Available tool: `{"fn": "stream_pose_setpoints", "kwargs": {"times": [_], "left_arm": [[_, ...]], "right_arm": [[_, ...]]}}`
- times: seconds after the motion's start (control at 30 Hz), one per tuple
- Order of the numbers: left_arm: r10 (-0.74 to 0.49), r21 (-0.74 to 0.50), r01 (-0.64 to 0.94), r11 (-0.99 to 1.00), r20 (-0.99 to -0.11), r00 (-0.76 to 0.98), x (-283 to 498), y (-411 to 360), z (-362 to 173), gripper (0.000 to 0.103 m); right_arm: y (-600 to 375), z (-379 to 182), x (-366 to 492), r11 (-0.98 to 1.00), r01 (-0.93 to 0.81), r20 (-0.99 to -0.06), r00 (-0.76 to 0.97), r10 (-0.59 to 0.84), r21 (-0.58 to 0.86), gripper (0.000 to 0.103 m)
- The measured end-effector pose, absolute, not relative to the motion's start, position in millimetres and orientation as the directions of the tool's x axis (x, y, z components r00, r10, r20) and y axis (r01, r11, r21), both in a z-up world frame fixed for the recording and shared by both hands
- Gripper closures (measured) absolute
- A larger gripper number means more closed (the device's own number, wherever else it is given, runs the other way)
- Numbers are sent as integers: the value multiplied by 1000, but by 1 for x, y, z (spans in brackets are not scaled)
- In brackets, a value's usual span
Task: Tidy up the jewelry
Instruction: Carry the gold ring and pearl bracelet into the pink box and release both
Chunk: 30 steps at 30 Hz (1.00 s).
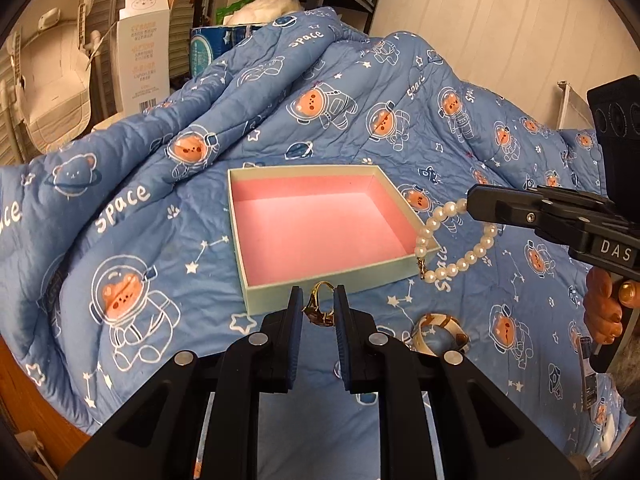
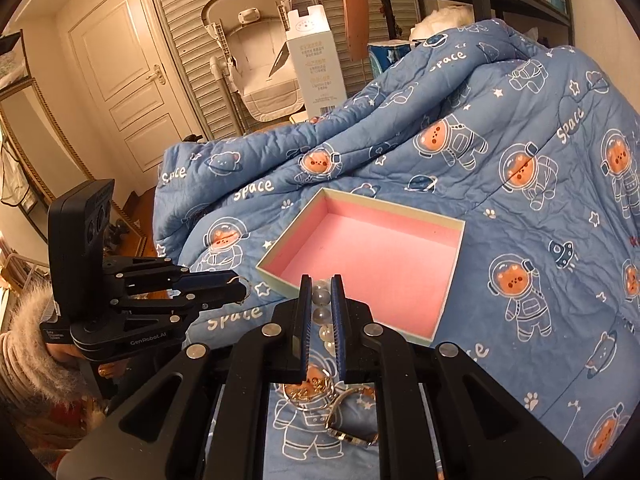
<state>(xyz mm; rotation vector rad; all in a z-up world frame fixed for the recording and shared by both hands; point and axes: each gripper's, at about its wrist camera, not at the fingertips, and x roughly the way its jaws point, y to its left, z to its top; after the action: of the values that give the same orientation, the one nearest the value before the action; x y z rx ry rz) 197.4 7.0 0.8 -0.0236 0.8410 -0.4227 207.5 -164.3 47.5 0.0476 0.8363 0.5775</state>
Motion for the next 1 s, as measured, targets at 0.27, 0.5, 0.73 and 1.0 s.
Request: {"fn": "stream_pose_setpoints", "kwargs": {"times": [0.27, 0.5, 0.73, 1.0], "left_arm": [[-318, -120, 351, 929, -746, 585, 256, -9, 1, 88], [-283, -114, 324, 939, -790, 544, 309, -22, -17, 88], [-301, -162, 305, 938, -817, 491, 336, -32, -38, 88], [-280, -162, 285, 945, -849, 448, 351, -38, -60, 88]], "right_arm": [[-159, 36, 267, 878, -392, -706, 538, 461, 275, 93], [-159, 2, 320, 885, -284, -737, 492, 464, 368, 93], [-165, -29, 355, 846, -162, -731, 439, 522, 508, 93], [-172, -52, 369, 894, -75, -787, 446, 426, 441, 93]]}}
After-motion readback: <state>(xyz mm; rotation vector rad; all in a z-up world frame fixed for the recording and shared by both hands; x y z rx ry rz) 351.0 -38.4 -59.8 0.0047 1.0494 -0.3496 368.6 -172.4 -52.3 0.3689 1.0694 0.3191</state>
